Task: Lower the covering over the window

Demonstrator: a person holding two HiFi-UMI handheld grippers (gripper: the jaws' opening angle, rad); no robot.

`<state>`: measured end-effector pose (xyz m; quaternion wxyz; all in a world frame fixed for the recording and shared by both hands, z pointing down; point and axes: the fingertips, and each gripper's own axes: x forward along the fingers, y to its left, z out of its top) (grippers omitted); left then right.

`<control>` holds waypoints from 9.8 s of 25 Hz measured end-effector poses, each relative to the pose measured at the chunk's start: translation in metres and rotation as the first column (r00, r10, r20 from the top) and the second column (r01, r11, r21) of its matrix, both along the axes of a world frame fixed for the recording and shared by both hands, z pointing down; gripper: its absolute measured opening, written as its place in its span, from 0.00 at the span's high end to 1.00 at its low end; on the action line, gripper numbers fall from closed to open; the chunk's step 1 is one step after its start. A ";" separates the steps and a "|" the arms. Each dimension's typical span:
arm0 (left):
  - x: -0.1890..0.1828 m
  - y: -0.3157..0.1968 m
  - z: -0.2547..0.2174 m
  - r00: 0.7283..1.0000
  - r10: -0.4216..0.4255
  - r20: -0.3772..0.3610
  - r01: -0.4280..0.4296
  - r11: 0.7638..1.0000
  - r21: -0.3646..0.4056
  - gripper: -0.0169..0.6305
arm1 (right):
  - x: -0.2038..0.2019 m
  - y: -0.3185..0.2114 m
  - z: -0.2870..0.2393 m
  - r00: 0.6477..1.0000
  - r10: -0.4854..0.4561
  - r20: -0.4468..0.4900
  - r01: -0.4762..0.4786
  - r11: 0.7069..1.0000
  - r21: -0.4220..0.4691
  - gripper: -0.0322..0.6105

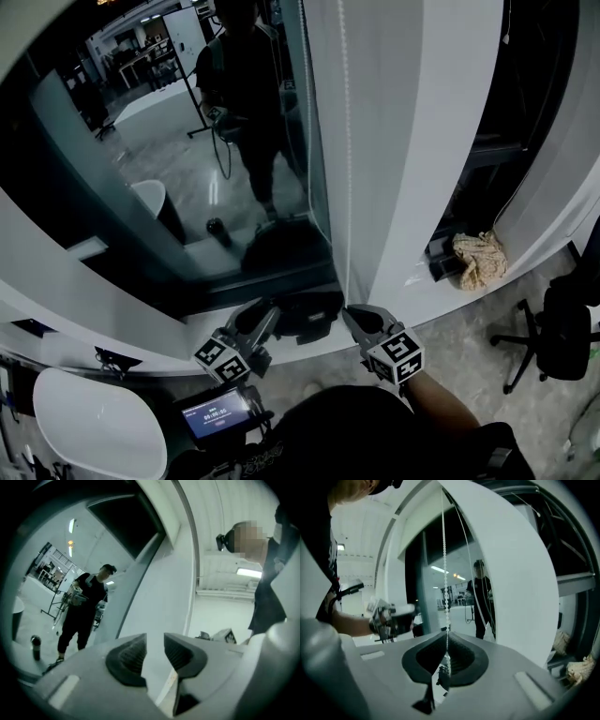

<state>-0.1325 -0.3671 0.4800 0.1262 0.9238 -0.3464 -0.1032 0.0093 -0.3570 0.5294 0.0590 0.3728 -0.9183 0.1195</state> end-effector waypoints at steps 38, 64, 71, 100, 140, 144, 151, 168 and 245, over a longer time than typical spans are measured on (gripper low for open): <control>0.187 0.004 0.116 0.893 0.304 0.332 -0.238 0.945 -0.223 0.96 | 0.070 -0.003 -0.201 0.900 0.106 0.423 -0.230 0.940 0.253 0.81; 0.099 0.040 0.101 0.969 0.184 0.167 -0.167 0.980 -0.109 0.68 | 0.048 -0.019 -0.207 0.985 0.172 -0.003 -0.153 0.881 0.447 0.93; 0.090 0.024 -0.038 0.989 0.122 0.088 -0.132 0.984 0.122 0.73 | 0.042 -0.028 -0.079 0.983 0.148 -0.105 -0.123 0.969 0.216 0.93; 0.177 -0.027 -0.118 0.974 0.160 0.158 -0.196 0.950 0.243 0.96 | 0.062 0.037 0.150 0.987 0.133 -0.092 -0.156 0.926 -0.343 0.79; 0.114 0.074 0.234 0.869 0.380 0.317 -0.217 0.869 -0.445 0.97 | 0.034 -0.018 -0.246 0.995 0.090 0.052 -0.104 0.895 0.434 0.93; 0.086 0.075 0.185 0.911 0.378 0.167 -0.271 0.852 -0.448 0.97 | 0.048 -0.029 -0.186 0.988 0.157 0.002 -0.148 0.932 0.330 0.93; 0.037 0.055 0.140 0.925 0.365 0.103 -0.301 0.872 -0.385 0.85 | 0.045 -0.017 -0.135 0.992 0.124 0.021 -0.126 0.969 0.213 0.93; 0.040 0.102 0.096 0.764 0.645 -0.029 -0.589 0.678 -0.440 0.74 | 0.051 0.001 0.022 0.989 0.134 -0.060 -0.140 0.984 -0.109 0.93; 0.133 -0.028 0.045 0.986 0.146 -0.081 -0.161 0.963 -0.219 0.97 | 0.087 0.029 -0.034 0.926 0.230 0.300 -0.222 0.973 -0.062 0.88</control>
